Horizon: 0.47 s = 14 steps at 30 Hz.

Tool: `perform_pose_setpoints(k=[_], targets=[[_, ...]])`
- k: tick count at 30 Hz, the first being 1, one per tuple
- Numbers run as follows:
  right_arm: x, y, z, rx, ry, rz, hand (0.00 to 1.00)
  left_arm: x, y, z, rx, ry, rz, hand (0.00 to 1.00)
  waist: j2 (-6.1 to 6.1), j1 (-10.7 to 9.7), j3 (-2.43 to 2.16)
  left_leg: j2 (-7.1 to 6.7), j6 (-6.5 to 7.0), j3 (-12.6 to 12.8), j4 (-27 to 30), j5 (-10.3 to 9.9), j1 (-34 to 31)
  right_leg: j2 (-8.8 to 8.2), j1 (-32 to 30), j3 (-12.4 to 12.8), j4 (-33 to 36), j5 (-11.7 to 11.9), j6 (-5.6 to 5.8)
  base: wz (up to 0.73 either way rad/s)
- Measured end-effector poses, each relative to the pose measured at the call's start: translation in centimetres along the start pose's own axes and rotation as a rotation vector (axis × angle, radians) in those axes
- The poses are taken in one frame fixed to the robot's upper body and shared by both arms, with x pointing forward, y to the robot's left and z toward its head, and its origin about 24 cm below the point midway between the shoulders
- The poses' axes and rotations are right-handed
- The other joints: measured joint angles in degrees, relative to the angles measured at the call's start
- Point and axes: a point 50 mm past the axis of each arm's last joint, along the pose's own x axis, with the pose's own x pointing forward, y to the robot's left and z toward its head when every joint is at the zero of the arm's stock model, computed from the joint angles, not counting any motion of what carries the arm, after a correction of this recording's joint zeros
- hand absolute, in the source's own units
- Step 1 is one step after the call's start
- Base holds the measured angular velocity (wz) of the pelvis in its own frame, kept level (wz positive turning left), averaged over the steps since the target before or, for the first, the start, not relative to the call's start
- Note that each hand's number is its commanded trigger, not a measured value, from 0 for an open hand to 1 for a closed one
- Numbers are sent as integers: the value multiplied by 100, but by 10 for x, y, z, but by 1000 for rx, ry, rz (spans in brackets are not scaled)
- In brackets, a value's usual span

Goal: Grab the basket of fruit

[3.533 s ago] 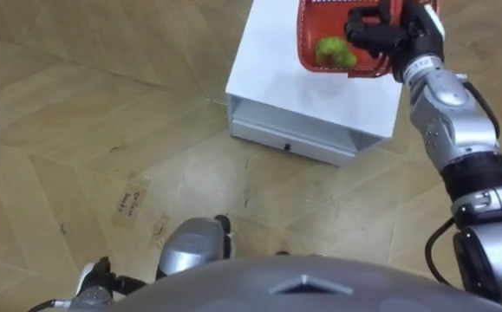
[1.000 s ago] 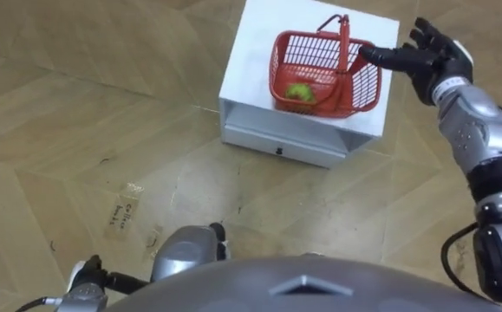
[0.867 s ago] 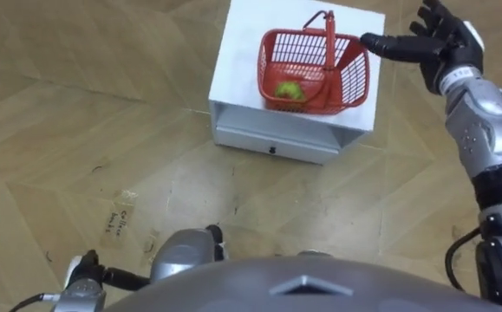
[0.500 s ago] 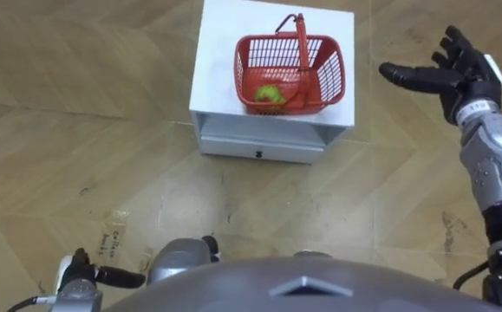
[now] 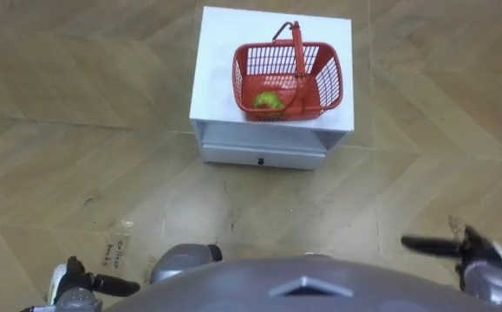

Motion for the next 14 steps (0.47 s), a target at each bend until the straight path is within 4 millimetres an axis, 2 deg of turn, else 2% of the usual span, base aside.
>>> perform_pose_setpoints(k=[3, 6, 11, 14], targets=[[-2, 9, -20, -48, 70, 16, 0, 0, -5, 3, 19, -13, -10, 0, 61, -30, 29, 0, -1, 22, -26, -3, 69, -5, 50, 58, 2, 0, -1, -6], [-3, 20, -28, -65, 111, 40, 0, 0, -9, 3, 21, -4, -22, 0, 82, -48, 50, -8, 2, 24, -26, -4, 121, -5, 82, 110, -12, -14, 3, 0], [-5, 32, -33, -94, 125, 78, 0, -3, -19, -3, 22, 20, -48, 0, 78, -53, 50, -10, 8, 19, -11, 6, 134, -4, 75, 111, -9, -18, 6, 0], [-6, 39, -35, -120, 136, 101, 0, -4, -22, -2, 45, 18, -62, 0, 124, -35, 45, -4, 5, 30, 8, 7, 159, -2, 83, 118, 3, -17, 5, 0]])
